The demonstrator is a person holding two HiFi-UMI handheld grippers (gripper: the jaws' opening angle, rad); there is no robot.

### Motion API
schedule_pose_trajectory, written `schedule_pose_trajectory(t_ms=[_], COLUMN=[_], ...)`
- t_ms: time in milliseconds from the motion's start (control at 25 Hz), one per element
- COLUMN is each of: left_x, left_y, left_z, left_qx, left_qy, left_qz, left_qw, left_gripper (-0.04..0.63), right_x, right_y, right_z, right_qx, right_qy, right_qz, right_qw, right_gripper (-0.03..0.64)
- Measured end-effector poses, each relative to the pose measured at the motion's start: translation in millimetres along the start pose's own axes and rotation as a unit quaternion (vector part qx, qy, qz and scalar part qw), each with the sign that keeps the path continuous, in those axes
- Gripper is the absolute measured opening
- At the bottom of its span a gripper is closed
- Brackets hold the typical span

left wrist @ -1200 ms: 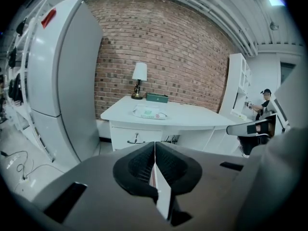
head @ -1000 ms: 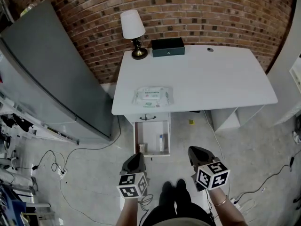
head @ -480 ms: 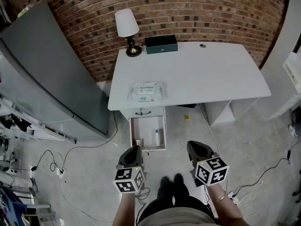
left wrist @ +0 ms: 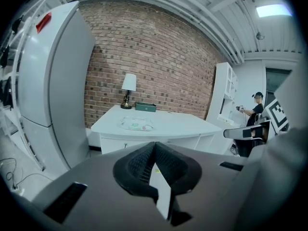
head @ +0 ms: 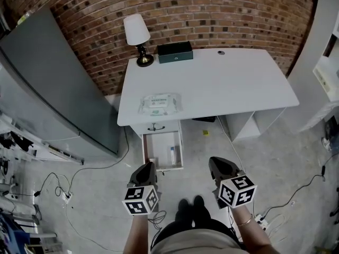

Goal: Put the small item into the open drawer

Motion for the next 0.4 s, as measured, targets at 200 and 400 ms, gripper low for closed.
schedule_pose_trajectory(t_ms=[200, 400], left_x=[1.8, 4.4], left_y=[-9.9, -15.4], left_z=[3.0, 6.3], left_qx=[0.007, 0.007], left_qy=[-0.002, -0.004], left_qz=[-0.002, 0.0], left_qw=[1.0, 1.0], left_gripper=[0.022, 0.023], right_x=[-7.7, -12.3], right_y=[-4.3, -8.5], right_z=[3.0, 5.7], right_qx=[0.001, 0.001], right_qy=[-0.005, -0.008], right_qz=[0.0, 0.003], right_qw=[1.0, 1.0], right_gripper=[0.005, 0.005])
Point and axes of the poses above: the fingertips, and each gripper's own axes: x forward along the fingers, y to its left, z out of its top, the point moved 9 cm from there along -x, backward along the fingers, and after that the axes turned 4 degrees about x, right-handed, at the moved point
